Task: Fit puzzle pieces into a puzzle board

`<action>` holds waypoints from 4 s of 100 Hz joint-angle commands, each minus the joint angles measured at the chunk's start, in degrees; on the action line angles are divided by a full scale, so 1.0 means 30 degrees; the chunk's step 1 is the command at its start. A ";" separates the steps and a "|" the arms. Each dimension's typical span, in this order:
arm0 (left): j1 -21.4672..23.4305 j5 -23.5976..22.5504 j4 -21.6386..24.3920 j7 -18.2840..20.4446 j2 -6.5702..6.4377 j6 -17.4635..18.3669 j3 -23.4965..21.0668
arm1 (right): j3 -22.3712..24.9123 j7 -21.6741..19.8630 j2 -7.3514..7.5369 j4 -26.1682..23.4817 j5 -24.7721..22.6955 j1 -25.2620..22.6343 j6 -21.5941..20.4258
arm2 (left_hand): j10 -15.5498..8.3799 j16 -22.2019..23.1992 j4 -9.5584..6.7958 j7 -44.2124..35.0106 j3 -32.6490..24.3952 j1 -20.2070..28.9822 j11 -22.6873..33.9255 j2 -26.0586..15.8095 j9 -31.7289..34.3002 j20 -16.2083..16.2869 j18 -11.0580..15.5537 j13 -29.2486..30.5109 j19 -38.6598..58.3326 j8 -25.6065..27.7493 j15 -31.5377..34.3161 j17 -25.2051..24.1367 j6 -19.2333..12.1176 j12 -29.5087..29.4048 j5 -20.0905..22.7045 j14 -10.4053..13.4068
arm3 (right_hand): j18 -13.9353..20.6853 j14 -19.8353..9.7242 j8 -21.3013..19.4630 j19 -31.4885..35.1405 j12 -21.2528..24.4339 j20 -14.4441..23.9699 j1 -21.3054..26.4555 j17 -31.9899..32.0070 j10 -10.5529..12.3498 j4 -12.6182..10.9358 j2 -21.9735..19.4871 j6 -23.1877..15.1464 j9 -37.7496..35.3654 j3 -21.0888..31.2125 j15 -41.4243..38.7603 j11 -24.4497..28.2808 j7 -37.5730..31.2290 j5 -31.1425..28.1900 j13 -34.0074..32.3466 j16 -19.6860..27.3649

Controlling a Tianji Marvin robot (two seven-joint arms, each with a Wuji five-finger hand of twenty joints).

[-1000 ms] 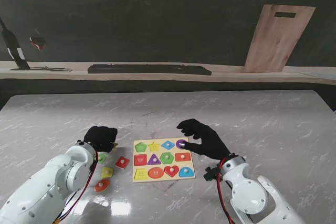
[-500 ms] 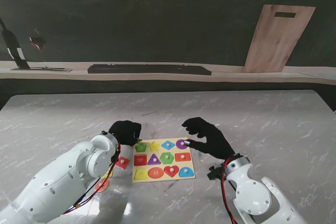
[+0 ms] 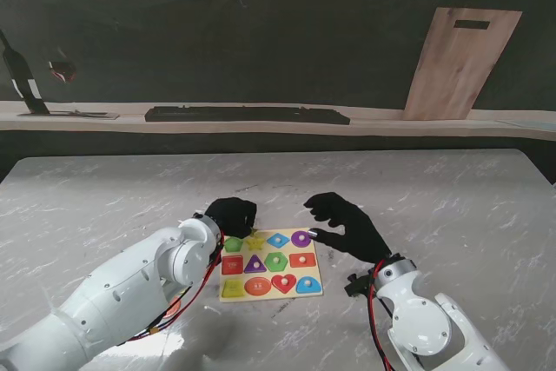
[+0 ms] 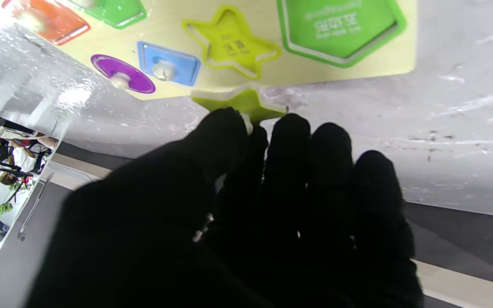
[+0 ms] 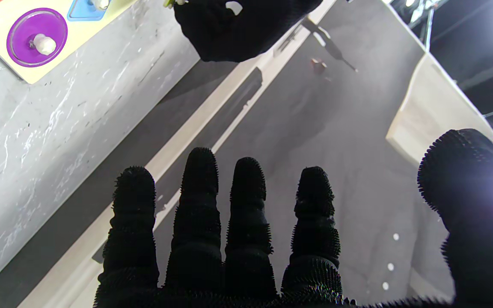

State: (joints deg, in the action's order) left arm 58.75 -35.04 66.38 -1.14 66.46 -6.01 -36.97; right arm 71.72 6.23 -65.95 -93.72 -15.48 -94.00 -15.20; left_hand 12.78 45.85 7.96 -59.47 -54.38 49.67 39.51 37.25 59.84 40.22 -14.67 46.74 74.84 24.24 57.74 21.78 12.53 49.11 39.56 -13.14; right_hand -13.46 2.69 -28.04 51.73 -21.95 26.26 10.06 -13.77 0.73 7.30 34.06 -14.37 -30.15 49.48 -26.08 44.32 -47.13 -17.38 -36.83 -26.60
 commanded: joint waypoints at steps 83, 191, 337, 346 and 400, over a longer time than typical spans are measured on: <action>-0.0441 0.1664 -0.0165 0.1145 0.0659 -0.2058 0.1438 | -0.0010 0.0107 -0.0111 -0.0032 -0.0134 -0.0120 -0.0084 | 0.1343 0.0401 0.0137 -0.0973 -0.0527 0.0397 0.0795 -0.0118 -0.0048 0.0943 -0.4423 0.0445 0.1092 0.0546 0.1035 -0.0177 0.0505 0.0294 0.0364 -0.0698 | -0.0118 -0.0409 -0.0298 0.0227 -0.0073 0.0356 0.0387 0.0201 0.0551 -0.0627 -0.0303 -0.0824 -0.0338 -0.0479 -0.0145 -0.0274 0.0057 -0.0520 -0.0100 -0.0404; -0.1181 0.1626 -0.1598 0.0316 0.1298 -0.2858 0.2535 | 0.0025 0.0060 -0.0106 0.0015 -0.0054 -0.0132 -0.0188 | 0.1366 0.0343 0.0314 -0.0840 0.0244 0.0684 0.1050 -0.0550 -0.0379 0.1137 -0.4489 0.0254 0.1095 0.0473 0.1165 -0.0254 0.0479 0.0265 0.0129 -0.0769 | -0.0140 -0.0390 -0.0309 0.0181 -0.0062 0.0373 0.0282 0.0255 0.0518 -0.0699 -0.0559 -0.0798 -0.0360 -0.0607 -0.0107 -0.0303 0.0091 -0.0545 -0.0050 -0.0406; -0.2121 0.0475 -0.2456 0.0865 0.1119 -0.2171 0.4092 | 0.0030 -0.0034 -0.0110 0.0000 0.0177 -0.0139 -0.0194 | 0.0115 0.1213 0.0846 0.0477 0.4238 0.0219 0.3445 -0.0713 -0.2610 0.0897 -0.3797 -0.0899 0.0673 0.0621 0.1653 -0.0998 -0.0547 0.3412 -0.2040 -0.0005 | -0.0151 -0.0345 -0.0320 0.0134 -0.0057 0.0431 0.0028 0.0303 0.0478 -0.0877 -0.1148 -0.0801 -0.0486 -0.0742 -0.0116 -0.0317 0.0136 -0.0632 -0.0061 -0.0437; -0.2016 0.0314 -0.2281 0.0829 0.1035 -0.2165 0.3995 | 0.0021 -0.0046 -0.0109 0.0004 0.0201 -0.0132 -0.0192 | 0.0107 0.1225 0.0541 0.2029 0.4313 -0.0276 0.3556 -0.1320 -0.2934 0.0844 -0.3777 -0.1084 0.0576 0.0563 0.1423 -0.1159 -0.0334 0.3141 -0.2047 -0.0094 | -0.0147 -0.0337 -0.0322 0.0139 -0.0055 0.0435 0.0025 0.0288 0.0458 -0.0888 -0.1173 -0.0800 -0.0476 -0.0723 -0.0126 -0.0324 0.0137 -0.0631 -0.0087 -0.0442; -0.0915 -0.0057 -0.1188 -0.0127 0.0817 -0.2267 0.2468 | 0.0002 -0.0102 -0.0096 0.0014 0.0198 -0.0125 -0.0197 | 0.0579 0.0960 -0.0668 0.6779 0.5334 -0.1478 0.2736 -0.3904 -0.4194 0.0651 -0.3880 -0.1952 0.0055 -0.0190 0.0272 -0.1961 0.0207 0.1985 -0.1978 -0.0776 | -0.0172 -0.0355 -0.0340 0.0128 -0.0051 0.0432 0.0000 0.0268 0.0465 -0.0924 -0.1244 -0.0798 -0.0537 -0.0524 -0.0120 -0.0339 0.0132 -0.0700 -0.0131 -0.0446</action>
State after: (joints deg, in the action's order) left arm 55.27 -35.35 62.36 -1.16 69.06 -12.62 -29.09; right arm 71.92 5.96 -65.99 -93.54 -14.78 -94.04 -15.67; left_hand 12.92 48.64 7.87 -41.48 -39.42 46.10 48.38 26.40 48.84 41.90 -14.82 41.91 75.29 25.17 59.07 17.03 12.02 55.88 35.14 -13.46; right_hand -13.50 2.69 -28.13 51.73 -21.95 26.72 10.07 -13.40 0.73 6.36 31.27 -14.80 -30.65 48.23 -26.08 43.79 -47.13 -17.96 -36.83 -27.08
